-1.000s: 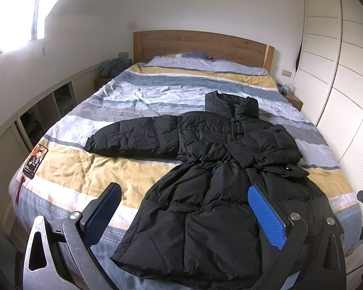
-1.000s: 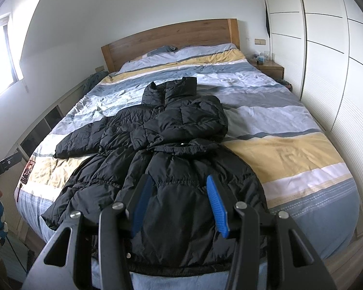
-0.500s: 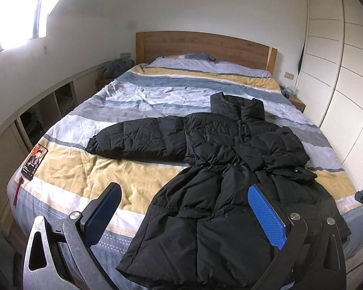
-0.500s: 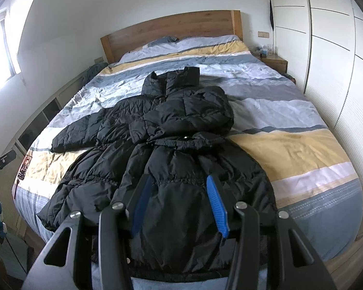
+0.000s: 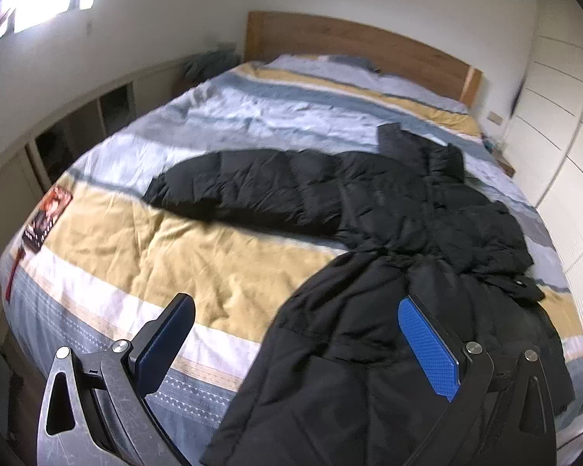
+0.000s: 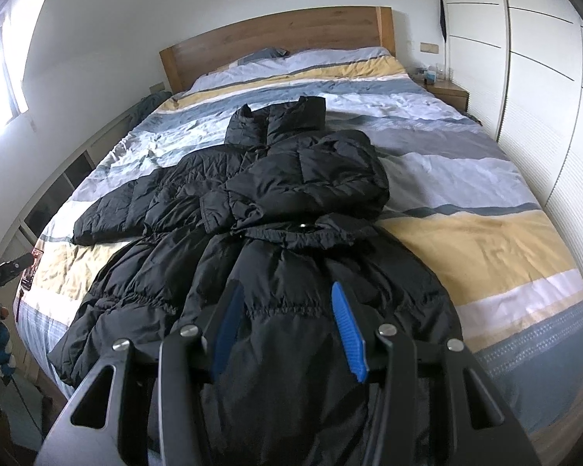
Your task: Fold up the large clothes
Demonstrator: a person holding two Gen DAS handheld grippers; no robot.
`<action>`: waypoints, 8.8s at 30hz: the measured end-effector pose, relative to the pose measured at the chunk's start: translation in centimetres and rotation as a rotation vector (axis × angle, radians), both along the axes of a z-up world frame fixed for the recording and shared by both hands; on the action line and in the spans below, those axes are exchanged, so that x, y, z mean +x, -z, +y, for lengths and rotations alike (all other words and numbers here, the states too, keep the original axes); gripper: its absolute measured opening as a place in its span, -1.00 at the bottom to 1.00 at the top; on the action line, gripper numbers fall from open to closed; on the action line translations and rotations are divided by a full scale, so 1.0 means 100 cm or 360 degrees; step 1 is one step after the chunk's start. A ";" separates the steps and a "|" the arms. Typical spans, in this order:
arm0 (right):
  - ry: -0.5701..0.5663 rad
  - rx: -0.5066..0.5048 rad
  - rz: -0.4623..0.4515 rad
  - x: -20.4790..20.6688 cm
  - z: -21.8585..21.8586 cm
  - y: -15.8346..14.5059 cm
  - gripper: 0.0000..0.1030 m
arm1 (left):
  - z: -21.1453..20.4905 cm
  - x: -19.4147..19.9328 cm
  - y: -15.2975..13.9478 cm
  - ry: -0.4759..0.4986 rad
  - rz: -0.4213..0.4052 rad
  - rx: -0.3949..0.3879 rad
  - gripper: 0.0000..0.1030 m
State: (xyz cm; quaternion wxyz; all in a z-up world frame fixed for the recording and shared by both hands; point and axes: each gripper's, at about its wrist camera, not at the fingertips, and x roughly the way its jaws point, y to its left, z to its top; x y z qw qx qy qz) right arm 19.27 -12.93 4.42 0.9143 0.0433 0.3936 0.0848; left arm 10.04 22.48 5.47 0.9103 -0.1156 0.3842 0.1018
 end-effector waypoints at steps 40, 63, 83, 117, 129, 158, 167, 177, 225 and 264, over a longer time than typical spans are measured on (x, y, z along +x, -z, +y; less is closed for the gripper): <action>0.0010 -0.0121 0.0185 0.130 0.023 0.076 -0.11 | 0.224 0.175 0.142 -0.0658 0.0139 -0.0770 0.98; 0.0037 -0.0129 0.0215 0.140 0.012 0.088 -0.11 | 0.254 0.183 0.172 -0.0772 -0.0169 -0.1225 -0.26; 0.0013 -0.0087 0.0156 0.118 0.009 0.071 -0.11 | 0.217 0.183 0.099 -0.0560 -0.0310 -0.1007 -0.84; 0.0060 0.0107 0.0003 0.071 -0.039 0.030 -0.11 | 0.026 0.193 -0.031 0.0028 -0.0330 -0.0637 -0.86; 0.0141 0.0171 0.0001 0.059 -0.073 0.037 -0.11 | -0.067 0.222 -0.037 0.0250 -0.0241 -0.0487 -0.87; 0.0339 0.0139 0.0068 0.085 -0.141 0.071 -0.11 | -0.203 0.273 0.083 0.0505 0.0186 -0.0441 -0.70; 0.0330 0.0121 0.0061 0.080 -0.134 0.064 -0.11 | -0.205 0.253 0.068 0.0598 0.0140 -0.0506 0.20; 0.0264 0.0119 -0.0004 0.062 -0.107 0.033 -0.11 | -0.171 0.201 0.028 0.0552 0.0070 -0.0433 0.29; -0.0686 -0.0201 -0.0138 0.272 0.151 0.089 -0.10 | -0.038 0.327 0.100 0.0288 0.0006 -0.0184 0.45; -0.0632 -0.0191 0.0352 0.297 0.118 0.041 -0.10 | -0.059 0.283 0.030 0.0201 0.0332 -0.0139 0.58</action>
